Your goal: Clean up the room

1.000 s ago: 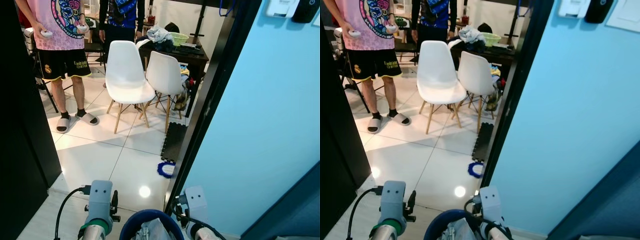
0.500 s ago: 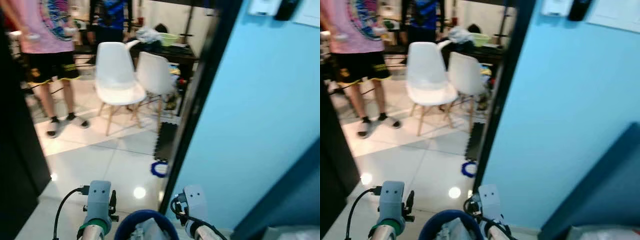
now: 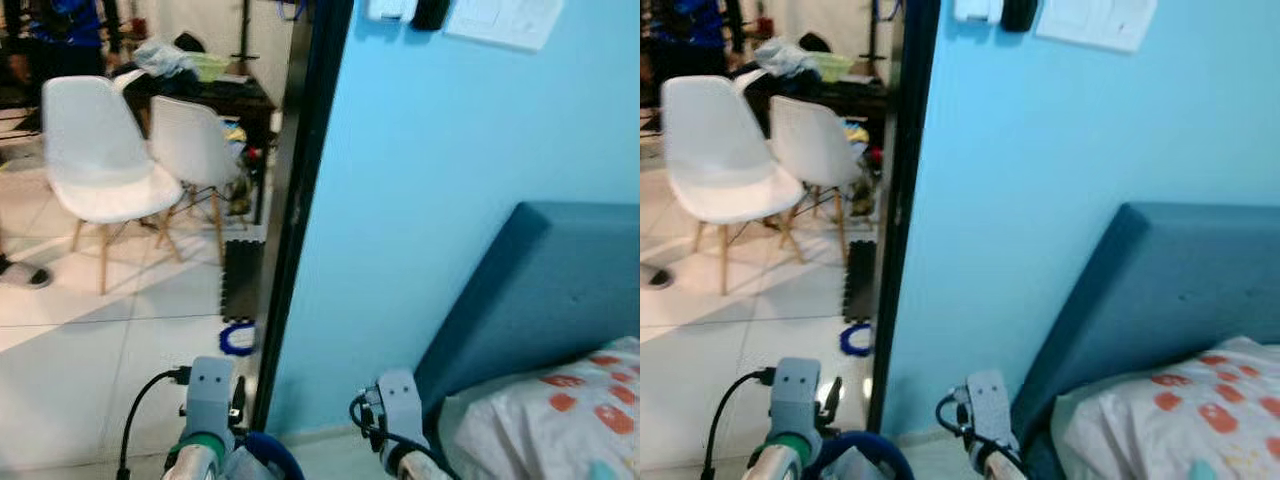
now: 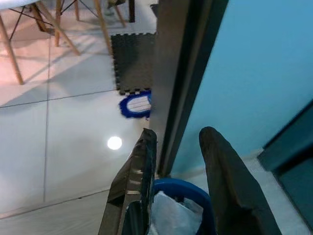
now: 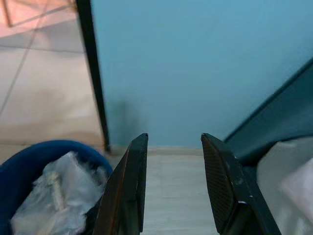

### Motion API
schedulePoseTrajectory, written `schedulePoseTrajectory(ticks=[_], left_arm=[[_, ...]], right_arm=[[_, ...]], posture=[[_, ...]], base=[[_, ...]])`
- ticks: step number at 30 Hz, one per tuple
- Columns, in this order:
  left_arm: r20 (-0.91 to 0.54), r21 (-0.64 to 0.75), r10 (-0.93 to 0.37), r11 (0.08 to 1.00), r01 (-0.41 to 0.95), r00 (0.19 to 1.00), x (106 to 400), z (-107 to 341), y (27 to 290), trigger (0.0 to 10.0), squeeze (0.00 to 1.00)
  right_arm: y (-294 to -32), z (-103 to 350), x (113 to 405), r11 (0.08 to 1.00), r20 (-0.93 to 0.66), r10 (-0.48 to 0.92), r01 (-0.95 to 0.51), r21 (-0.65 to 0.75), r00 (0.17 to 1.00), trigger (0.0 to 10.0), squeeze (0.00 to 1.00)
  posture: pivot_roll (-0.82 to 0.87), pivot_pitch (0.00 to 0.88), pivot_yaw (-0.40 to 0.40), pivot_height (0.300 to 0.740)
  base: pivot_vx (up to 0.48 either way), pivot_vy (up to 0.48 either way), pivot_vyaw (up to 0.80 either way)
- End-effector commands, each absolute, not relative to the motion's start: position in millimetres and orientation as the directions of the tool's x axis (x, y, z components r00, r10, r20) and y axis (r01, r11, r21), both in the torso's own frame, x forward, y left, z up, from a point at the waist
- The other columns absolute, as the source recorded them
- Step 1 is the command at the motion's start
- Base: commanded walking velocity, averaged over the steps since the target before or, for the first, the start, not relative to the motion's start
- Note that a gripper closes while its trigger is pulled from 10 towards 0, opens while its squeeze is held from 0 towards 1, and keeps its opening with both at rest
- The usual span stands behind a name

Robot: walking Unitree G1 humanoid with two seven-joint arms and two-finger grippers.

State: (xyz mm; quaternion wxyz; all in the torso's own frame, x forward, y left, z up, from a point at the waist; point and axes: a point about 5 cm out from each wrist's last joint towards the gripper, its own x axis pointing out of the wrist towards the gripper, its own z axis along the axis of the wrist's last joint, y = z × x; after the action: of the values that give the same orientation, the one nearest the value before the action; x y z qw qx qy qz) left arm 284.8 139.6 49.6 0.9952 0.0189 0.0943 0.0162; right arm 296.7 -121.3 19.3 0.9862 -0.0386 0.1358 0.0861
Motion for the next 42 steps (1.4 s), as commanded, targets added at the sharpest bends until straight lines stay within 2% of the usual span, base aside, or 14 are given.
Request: schedulePoseTrajectory(ticks=[1, 42], left_arm=[[-0.212, 0.034, 0.03, 0.999, -0.023, 0.977, 280.1, 42.9, 136.8, 10.0, 0.0], [-0.227, 0.07, 0.049, 0.997, -0.034, 0.973, 281.0, 41.2, 139.0, 10.0, 0.0]], right_arm=[[-127.9, 11.3, 291.1, 0.985, -0.312, 0.137, -0.161, -0.054, 0.94, 10.0, 0.0], [-134.7, 4.4, 288.9, 0.987, -0.37, 0.086, -0.13, -0.095, 0.925, 10.0, 0.0]], posture=[[0.03, 0.008, -0.051, 0.74], [0.03, 0.018, -0.044, 0.74]], base=[[0.0, 0.0, -0.8], [0.0, 0.0, -0.8]])
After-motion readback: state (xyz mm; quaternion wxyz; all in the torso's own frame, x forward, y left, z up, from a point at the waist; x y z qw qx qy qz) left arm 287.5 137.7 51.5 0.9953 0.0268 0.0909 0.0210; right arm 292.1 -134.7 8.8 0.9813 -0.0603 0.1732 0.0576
